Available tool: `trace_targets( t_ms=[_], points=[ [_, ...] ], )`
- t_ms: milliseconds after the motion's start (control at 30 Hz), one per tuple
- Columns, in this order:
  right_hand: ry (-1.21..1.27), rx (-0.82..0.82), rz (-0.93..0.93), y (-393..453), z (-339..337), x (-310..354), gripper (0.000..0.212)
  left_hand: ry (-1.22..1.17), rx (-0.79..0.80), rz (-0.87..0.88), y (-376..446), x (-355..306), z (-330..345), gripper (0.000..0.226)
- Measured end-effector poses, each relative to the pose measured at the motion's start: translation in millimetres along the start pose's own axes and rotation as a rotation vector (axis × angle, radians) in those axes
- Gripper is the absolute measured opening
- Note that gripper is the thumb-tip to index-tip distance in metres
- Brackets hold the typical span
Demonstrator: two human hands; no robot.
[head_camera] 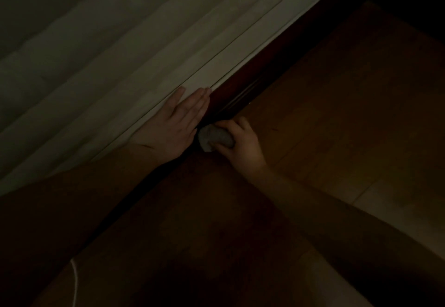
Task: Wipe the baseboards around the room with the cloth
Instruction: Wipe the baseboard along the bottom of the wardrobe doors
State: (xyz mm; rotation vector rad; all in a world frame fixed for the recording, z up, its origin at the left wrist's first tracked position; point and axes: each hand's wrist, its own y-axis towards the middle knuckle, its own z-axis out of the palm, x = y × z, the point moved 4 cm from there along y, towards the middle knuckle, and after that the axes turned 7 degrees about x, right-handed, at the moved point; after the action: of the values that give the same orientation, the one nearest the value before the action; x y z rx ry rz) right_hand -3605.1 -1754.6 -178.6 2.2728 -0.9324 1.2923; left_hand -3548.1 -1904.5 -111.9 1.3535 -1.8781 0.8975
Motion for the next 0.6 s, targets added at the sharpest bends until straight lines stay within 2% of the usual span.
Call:
trace_targets(
  t_ms=[133,233,467,600],
  points=[
    [-0.060,-0.073,0.002,16,-38,-13,0.046,-0.025,-0.016,-0.017,0,1,-1,0.072],
    [-0.163,-0.066,0.026,34,-77,-25,0.045,-0.031,-0.013,-0.012,1,-2,5,0.074],
    [-0.328,-0.126,0.183,85,-179,-63,0.044,-0.062,0.011,-0.026,5,-3,10,0.078],
    [-0.235,-0.293,0.323,92,-213,-86,0.047,-0.063,-0.006,-0.027,3,-4,8,0.078]
  ],
)
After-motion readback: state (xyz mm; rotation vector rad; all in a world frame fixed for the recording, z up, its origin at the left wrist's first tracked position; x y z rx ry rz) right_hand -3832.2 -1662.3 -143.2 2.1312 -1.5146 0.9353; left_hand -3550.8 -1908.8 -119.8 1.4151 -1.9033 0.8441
